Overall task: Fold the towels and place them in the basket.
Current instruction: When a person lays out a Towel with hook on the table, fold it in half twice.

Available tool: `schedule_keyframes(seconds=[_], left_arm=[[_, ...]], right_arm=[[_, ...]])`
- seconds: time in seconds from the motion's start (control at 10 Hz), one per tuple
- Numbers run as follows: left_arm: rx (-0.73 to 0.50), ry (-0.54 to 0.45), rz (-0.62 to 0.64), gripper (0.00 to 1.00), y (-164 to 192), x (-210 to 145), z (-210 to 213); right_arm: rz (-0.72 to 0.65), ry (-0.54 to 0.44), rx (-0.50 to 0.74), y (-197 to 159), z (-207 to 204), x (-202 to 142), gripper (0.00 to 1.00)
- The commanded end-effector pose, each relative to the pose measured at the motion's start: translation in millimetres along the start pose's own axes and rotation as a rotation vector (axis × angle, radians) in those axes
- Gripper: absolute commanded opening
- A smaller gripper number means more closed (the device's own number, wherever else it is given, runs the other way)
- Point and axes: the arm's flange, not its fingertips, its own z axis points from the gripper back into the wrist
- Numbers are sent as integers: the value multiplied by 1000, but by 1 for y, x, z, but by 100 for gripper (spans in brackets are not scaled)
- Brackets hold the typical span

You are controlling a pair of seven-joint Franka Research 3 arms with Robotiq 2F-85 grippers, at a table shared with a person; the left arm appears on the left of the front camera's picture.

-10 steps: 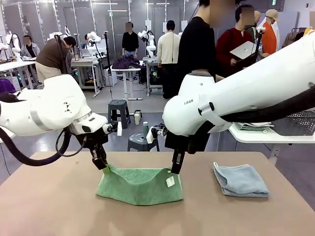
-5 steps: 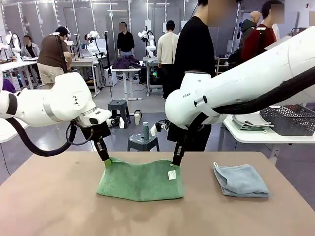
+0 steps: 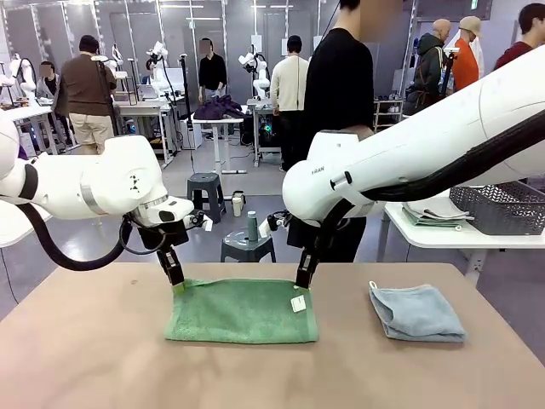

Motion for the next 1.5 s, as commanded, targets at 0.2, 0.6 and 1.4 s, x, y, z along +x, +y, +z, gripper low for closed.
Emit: schedule_keyframes(seconds=[0.2,0.6,1.4], left_arm=[[2,-1,3,12,1,-1,0],[-6,-9,-10,12,0,0,0],[29,-42,-21,16,38,7,-23]], right_arm=[[-3,1,-4,-1,0,0,16],[-23,-42,-7,-8,7,2,16],[31,-56,-23,-47,-34,9,16]])
